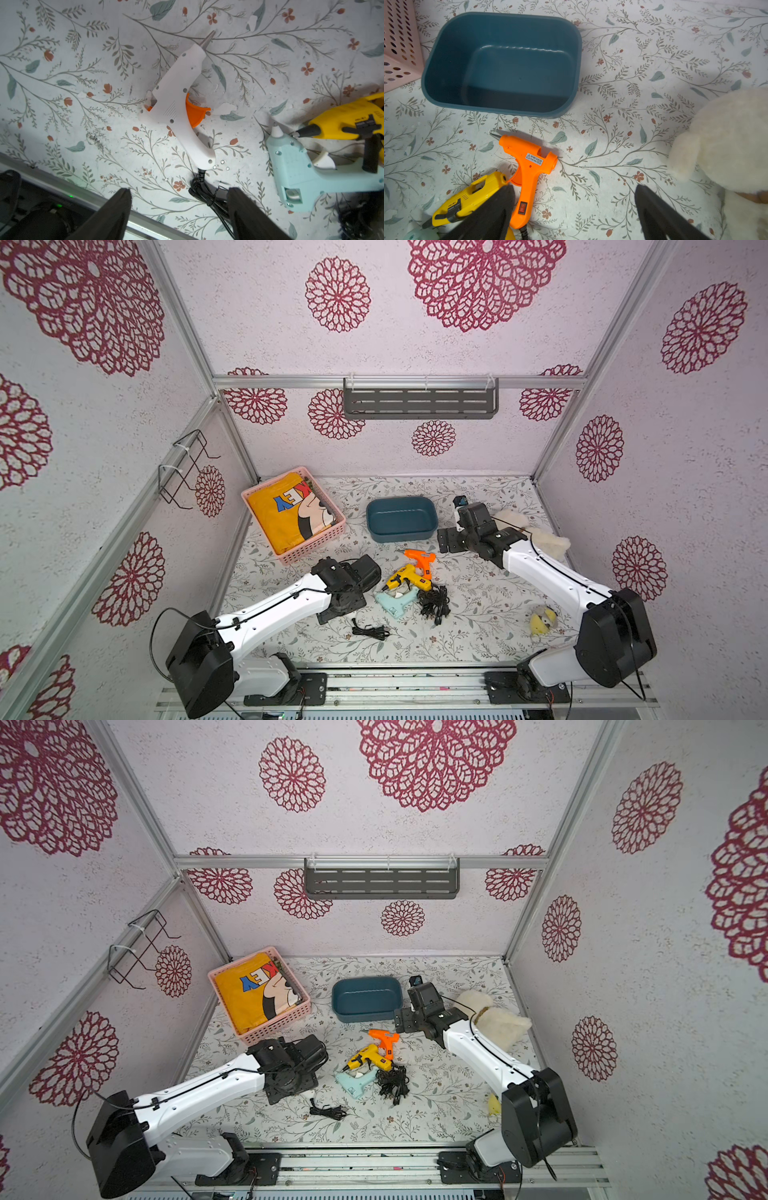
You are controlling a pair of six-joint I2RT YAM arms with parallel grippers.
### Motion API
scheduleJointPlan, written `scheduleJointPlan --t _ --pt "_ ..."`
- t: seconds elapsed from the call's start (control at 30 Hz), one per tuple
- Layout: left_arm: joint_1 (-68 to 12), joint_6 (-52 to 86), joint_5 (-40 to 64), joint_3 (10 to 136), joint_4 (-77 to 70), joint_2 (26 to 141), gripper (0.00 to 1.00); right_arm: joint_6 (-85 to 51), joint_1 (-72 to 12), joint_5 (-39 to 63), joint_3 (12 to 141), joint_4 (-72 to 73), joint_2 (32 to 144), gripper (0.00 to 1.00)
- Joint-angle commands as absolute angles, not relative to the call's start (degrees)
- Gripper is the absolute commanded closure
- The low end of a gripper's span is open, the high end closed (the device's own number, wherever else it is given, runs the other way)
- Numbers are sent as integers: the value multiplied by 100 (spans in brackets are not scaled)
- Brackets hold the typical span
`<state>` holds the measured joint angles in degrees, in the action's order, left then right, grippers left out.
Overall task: Put the hot melt glue gun into the storage box
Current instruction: Pick up the hot melt adhesive gun from the center of the board.
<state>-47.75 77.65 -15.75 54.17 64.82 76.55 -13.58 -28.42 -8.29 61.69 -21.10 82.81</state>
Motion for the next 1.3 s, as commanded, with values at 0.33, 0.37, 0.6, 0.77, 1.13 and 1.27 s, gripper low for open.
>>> scheduleJointPlan --t 0.33,0.37,0.6,0.77,1.13,1.27 --pt "-4594 8429 -1312 4982 5241 8314 20 -1334 -2692 -560 6231 -2241 8205 2" --pt "-4547 8433 -1284 4913 5170 8317 20 -1329 -2679 -549 6232 -2234 8200 2" --pt "-4410 8477 -1151 4652 4768 8453 22 -1261 -2585 -493 6280 -2247 8261 2" --pt "-4385 8459 -1114 4610 4604 8629 23 -1228 -2534 -449 6341 -2241 8345 2" --pt "-4333 8446 -1034 4347 4317 8819 36 -1213 -2487 -369 6307 -2217 8424 2" --pt "-4302 8421 -1048 4302 4318 8787 49 -1226 -2475 -349 6262 -2189 8430 2"
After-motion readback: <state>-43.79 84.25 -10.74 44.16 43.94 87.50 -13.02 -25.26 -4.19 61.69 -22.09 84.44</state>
